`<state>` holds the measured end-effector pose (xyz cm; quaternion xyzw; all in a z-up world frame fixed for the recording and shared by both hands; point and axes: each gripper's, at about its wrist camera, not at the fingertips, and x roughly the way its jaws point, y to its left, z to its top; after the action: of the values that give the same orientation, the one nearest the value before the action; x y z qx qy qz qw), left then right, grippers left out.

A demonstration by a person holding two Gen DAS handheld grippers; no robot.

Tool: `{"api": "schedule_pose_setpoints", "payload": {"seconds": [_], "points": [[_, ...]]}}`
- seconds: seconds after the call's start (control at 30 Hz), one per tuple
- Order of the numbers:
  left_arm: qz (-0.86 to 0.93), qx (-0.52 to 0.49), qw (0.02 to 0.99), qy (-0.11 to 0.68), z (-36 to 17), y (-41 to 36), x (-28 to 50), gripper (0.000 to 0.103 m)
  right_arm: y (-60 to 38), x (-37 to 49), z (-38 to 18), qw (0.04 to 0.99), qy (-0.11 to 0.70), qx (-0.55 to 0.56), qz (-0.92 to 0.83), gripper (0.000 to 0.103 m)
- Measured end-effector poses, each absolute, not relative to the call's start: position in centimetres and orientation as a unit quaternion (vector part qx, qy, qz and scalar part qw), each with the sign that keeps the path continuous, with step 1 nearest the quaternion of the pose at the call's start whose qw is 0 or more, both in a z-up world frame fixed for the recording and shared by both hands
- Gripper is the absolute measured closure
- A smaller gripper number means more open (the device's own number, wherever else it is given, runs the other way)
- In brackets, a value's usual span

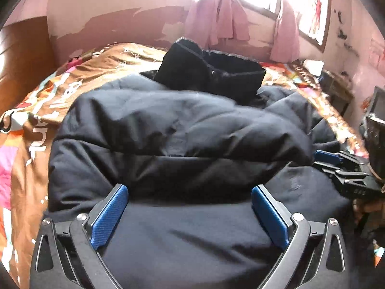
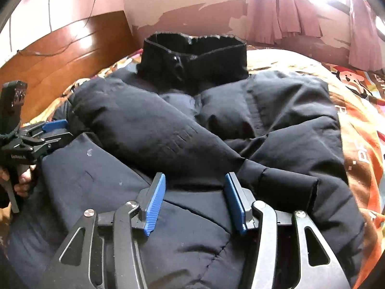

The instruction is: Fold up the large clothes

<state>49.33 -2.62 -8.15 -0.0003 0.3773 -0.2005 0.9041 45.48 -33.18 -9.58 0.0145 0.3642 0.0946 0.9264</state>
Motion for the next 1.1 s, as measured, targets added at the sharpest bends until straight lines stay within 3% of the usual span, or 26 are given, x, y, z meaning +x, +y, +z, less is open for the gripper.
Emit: {"api": "schedule_pose_setpoints", "payload": {"seconds": [0.03,0.07,0.13,0.37,0.63,0.67,0.7,0.73,0.77,0.8,0.87,0.9,0.93,0.97,1.1], "points": [[-0.205,-0.002,0.902,0.379,-7.6,-2.4,49.6,0.0,-33.4,45.4,-8.9,0.927,0.361,0.019,0.099,0.041],[-0.207,-0.003,0.902,0.378,-6.9,-2.1,50.0,0.0,-33.6,45.4,-8.0,0.928,0.356,0.022,0.107,0.023],[-0.203,-0.001,0.907,0.369,-4.9,-1.5,51.4,0.0,-34.0,45.9,-6.2,0.931,0.345,0.023,0.116,0.015],[-0.142,0.002,0.93,0.339,0.9,-2.3,61.8,0.0,-35.6,55.0,-0.3,0.933,0.353,-0.004,0.068,0.014],[-0.158,0.004,0.92,0.358,1.3,-6.6,70.7,0.001,-35.4,66.3,0.8,0.923,0.38,0.007,0.052,0.015],[-0.156,0.013,0.918,0.365,1.0,-7.2,71.4,0.004,-34.8,67.5,0.6,0.921,0.387,-0.009,0.052,0.018],[-0.155,0.028,0.915,0.372,0.7,-8.1,72.3,0.015,-34.2,68.3,0.5,0.919,0.391,-0.019,0.057,0.021],[-0.155,0.036,0.913,0.376,0.6,-8.7,72.8,0.029,-33.6,69.0,0.4,0.917,0.393,-0.027,0.063,0.03],[-0.154,0.044,0.91,0.383,0.3,-9.3,73.2,0.036,-33.1,69.8,0.4,0.915,0.396,-0.036,0.065,0.039],[-0.154,0.049,0.906,0.391,0.0,-9.9,73.9,0.047,-32.4,70.8,0.1,0.911,0.404,-0.049,0.064,0.041],[-0.161,0.047,0.899,0.405,-0.3,-10.7,74.4,0.076,-31.6,72.1,-0.6,0.904,0.419,-0.06,0.057,0.059],[-0.168,0.038,0.894,0.414,-0.5,-10.9,74.6,0.096,-31.4,72.2,-0.5,0.904,0.42,-0.057,0.059,0.068],[-0.169,0.029,0.897,0.408,-0.3,-10.9,74.3,0.096,-31.4,72.2,-0.8,0.901,0.426,-0.046,0.066,0.088],[-0.177,0.021,0.905,0.387,0.1,-10.7,73.5,0.097,-31.6,72.1,-0.9,0.898,0.432,-0.028,0.078,0.094],[-0.233,0.005,0.914,0.331,1.4,-9.3,70.2,0.099,-32.7,69.4,0.5,0.912,0.394,0.009,0.118,0.096]]}}
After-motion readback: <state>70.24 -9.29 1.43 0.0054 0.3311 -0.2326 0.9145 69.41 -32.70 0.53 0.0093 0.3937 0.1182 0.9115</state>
